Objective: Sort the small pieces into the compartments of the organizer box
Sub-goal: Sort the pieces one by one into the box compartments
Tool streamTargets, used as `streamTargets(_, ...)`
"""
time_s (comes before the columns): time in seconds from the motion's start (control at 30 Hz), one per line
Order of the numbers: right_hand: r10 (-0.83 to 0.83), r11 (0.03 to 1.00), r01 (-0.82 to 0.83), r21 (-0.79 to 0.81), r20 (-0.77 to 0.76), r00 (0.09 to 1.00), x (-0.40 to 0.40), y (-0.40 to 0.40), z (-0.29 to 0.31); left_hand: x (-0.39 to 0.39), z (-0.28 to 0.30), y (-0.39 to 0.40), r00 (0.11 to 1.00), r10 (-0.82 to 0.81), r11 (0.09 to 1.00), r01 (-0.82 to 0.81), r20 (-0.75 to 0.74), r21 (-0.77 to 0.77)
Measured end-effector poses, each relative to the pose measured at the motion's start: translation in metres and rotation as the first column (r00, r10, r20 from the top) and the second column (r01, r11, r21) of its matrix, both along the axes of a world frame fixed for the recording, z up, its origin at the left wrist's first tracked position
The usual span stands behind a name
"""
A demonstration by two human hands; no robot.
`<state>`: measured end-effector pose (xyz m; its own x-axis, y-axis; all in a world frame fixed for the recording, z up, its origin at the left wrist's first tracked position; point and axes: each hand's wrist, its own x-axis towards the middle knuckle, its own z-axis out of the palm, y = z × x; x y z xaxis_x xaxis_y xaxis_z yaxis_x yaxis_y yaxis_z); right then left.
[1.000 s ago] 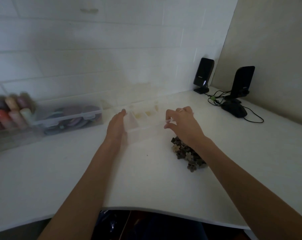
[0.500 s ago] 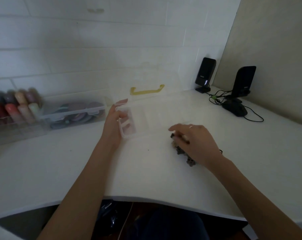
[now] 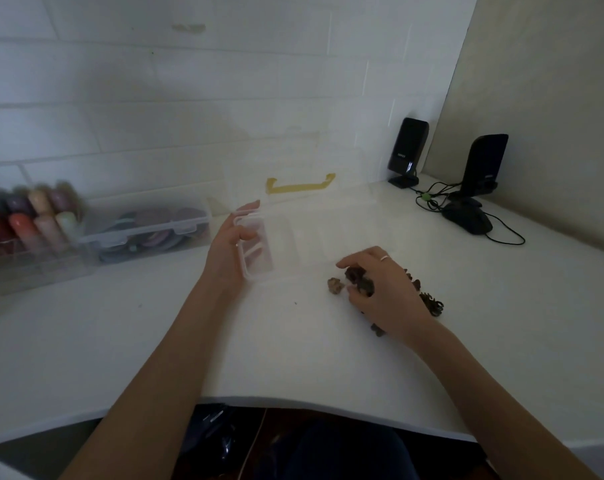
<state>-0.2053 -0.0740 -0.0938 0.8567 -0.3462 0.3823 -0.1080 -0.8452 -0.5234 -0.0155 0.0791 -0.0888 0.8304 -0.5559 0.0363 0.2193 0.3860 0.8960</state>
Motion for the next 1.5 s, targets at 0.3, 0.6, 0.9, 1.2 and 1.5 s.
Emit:
streamTargets(0.3,0.096,0.822,-0.274,0.499,0.354,0.93,0.015,0.017,0.024,0.001,-0.001,0.001,0.993,-0.09,0.996,0.091,0.074,-0.005)
streamTargets(0.6,0.323,0.874,-0.25,-0.417,0.115,0.939,0.012,0.056,-0.007,0.005,-0.007,-0.01,0.995,-0.037,0.999,0.039,0.096,-0.012)
streamTargets(0.9,0.111,0.785,-0.121,-0.607,-0.054,0.992,0.011,0.036,-0.013,0.005,-0.009,-0.011,0.999,-0.006,1.0,0.005,0.046,0.01)
streamTargets(1.2,0.099,0.96,-0.157,0.232,0.242,0.965,0.02,0.038,0.002,0.003,-0.008,-0.009,0.997,-0.035,0.999,0.036,0.068,-0.014)
streamTargets(1.5,0.125,0.759,-0.298,0.578,0.32,0.939,0.024,0.041,0.014,0.004,-0.008,-0.009,0.994,-0.047,0.998,0.051,0.102,-0.034)
